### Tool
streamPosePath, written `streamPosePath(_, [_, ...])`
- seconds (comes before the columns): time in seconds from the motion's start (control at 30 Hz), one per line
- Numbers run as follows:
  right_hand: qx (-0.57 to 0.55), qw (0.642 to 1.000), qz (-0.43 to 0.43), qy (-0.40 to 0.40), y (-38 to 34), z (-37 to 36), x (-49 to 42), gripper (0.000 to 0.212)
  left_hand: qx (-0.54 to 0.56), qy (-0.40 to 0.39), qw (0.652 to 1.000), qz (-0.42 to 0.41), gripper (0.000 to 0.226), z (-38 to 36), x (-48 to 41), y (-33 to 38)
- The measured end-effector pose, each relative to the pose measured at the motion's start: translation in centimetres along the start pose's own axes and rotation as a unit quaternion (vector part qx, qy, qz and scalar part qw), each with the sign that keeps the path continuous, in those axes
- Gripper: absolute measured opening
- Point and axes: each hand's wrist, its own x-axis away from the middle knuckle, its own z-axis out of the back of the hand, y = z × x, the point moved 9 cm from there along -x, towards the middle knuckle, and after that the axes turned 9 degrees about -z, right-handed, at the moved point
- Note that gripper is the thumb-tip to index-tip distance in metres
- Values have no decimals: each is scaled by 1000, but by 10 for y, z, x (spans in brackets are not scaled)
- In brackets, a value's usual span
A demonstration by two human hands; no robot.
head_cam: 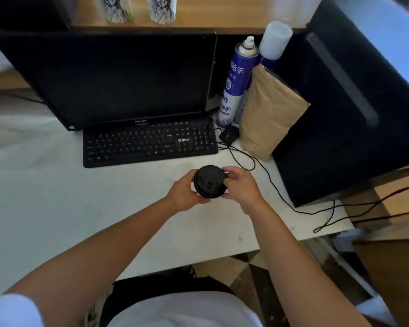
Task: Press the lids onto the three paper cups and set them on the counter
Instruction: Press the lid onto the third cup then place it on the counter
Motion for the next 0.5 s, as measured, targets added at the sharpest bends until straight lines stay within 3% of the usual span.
streamPosePath(0.27, [-85,988,-39,-120,-3,-31,22,25,-8,34,996,-87,81,35,32,24])
streamPosePath(0.37, [22,993,2,-116,-12,-48,27,28,-53,57,991,-111,89,45,44,27])
streamPosePath(0.5, [246,949,193,-45,-43,-71,43,46,-70,81,988,-109,95,55,60,17])
